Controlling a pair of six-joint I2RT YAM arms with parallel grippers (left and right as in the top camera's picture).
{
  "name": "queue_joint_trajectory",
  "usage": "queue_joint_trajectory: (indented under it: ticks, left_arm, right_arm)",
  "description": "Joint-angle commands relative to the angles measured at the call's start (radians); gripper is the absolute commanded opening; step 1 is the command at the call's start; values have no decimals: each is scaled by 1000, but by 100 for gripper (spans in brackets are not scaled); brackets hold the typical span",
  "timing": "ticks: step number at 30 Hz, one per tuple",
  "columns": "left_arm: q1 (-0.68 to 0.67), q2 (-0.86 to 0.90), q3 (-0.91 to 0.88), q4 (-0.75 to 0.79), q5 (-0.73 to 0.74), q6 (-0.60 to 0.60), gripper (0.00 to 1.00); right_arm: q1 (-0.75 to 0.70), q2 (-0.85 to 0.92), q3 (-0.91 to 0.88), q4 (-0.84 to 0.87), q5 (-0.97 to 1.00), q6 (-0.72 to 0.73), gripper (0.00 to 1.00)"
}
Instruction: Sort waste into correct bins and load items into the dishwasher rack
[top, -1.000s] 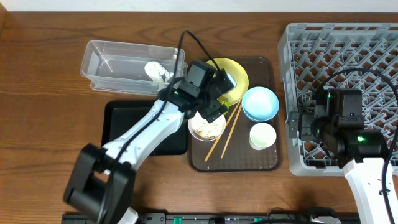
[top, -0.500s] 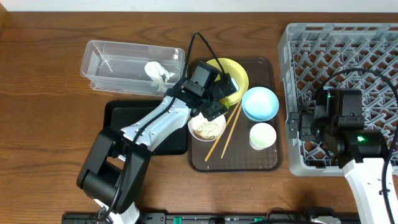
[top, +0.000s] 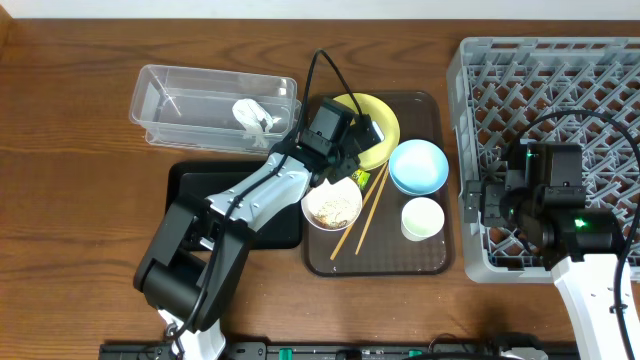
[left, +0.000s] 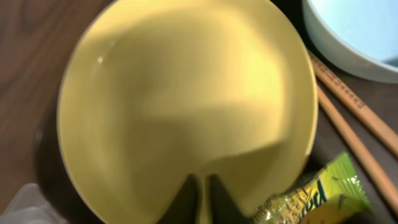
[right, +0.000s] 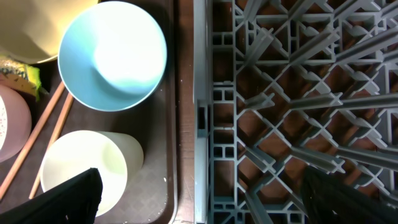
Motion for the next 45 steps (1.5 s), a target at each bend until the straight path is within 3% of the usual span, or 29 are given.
queue_joint_trajectory:
  ticks: [1,4,8,9,10,13,14,18,25,40,45]
  left_arm:
    - [6,-6,7,7,-25,0,6]
    - [11,-35,7,3,-49,-113,6]
    - [36,-97,7,-43,-69,-487,7]
    - [45,-113,7,-60,-69,-587,16]
    - [55,-131,7,-79,-69,-695,32]
    - [76,-168,7,-123,-69,-927,33]
    - [79,-175,7,-133,-69,-980,40]
    - [80,-174,7,-185,-70,-1145,46]
    - [80,-111,3,-212,-163,-1161,61]
    - [79,-2,3,-158,-162,-1151,63]
    - [79,-2,3,-113,-136,-1081,62]
  right_arm:
    - [4,-5,19,-2,-5,-8,99]
    - [4,-5,19,-1,-5,-8,99]
    - [4,-5,19,-2,-5,-8,99]
    - [4,-5,19,-2,-5,-8,99]
    - [4,-5,19,-1,-5,-8,99]
    - [4,-5,19,0,-5,-8,99]
    - [4,-5,19,0,-5,-8,99]
    - [4,-5,19,-2,-5,-8,99]
    - [4,-5,19,-1,-5,-8,99]
    - [4,-5,19,-8,-13,-8,99]
    - [4,-5,19,-8,-31,-8,99]
